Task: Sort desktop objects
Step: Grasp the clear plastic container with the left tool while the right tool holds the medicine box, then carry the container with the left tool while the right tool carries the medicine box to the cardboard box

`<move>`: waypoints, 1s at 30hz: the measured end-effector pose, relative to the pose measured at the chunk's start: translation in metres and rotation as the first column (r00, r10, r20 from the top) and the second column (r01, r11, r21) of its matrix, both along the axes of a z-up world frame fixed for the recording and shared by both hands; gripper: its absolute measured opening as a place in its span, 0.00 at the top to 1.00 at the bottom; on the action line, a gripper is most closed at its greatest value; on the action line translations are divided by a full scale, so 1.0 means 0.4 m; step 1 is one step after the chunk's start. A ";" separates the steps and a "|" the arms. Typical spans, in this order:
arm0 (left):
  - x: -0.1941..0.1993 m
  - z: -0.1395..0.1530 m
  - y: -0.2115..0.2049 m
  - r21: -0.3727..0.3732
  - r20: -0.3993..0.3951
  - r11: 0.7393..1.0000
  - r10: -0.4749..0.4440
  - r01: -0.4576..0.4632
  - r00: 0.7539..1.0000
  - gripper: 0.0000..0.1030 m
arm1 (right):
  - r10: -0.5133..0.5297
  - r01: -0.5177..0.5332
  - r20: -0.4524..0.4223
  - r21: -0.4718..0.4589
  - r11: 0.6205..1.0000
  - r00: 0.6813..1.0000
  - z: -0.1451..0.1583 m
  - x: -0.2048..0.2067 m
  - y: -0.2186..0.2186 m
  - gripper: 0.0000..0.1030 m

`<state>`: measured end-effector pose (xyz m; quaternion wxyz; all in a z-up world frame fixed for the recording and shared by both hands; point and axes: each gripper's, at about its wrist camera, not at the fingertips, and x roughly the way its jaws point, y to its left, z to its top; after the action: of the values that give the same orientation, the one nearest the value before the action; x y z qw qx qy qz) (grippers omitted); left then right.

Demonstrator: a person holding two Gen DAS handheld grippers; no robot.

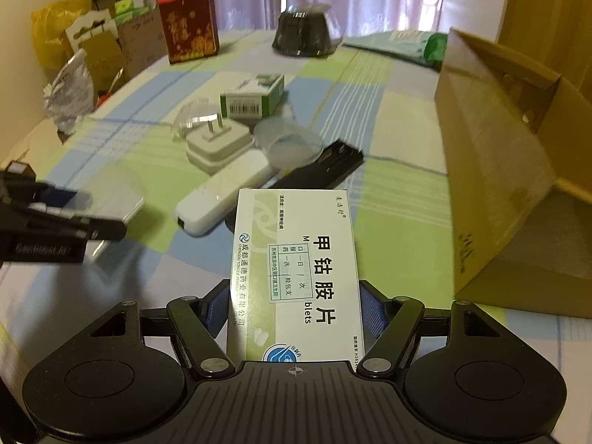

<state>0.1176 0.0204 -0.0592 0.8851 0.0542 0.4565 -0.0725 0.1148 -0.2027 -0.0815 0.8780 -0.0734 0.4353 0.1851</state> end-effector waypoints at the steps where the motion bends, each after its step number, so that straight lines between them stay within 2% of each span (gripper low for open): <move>1: -0.011 0.010 -0.004 -0.004 0.001 1.000 0.001 -0.001 1.000 0.50 | -0.006 0.006 0.008 0.005 1.000 1.000 0.014 -0.009 -0.007 0.32; 6: -0.061 0.061 -0.038 -0.034 0.012 0.999 -0.007 0.007 1.000 0.50 | -0.048 0.047 0.037 0.026 0.999 0.998 0.078 -0.055 -0.045 0.32; 14: -0.117 0.132 -0.136 -0.050 0.052 0.995 -0.081 0.083 0.995 0.50 | -0.179 0.177 0.038 0.040 0.983 0.983 0.150 -0.116 -0.138 0.32; 21: -0.121 0.172 -0.210 -0.053 0.078 0.987 -0.147 0.151 0.986 0.50 | -0.270 0.268 0.050 0.044 0.963 0.962 0.201 -0.136 -0.220 0.32; 30: -0.108 0.212 -0.286 -0.051 0.109 0.976 -0.208 0.214 0.972 0.50 | -0.316 0.312 0.080 0.065 0.948 0.945 0.243 -0.147 -0.281 0.32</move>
<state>0.0742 -0.0938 0.0258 0.8960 0.0786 0.3996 -0.1773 0.0559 -0.3153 0.0157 0.9165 0.0111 0.3967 0.0505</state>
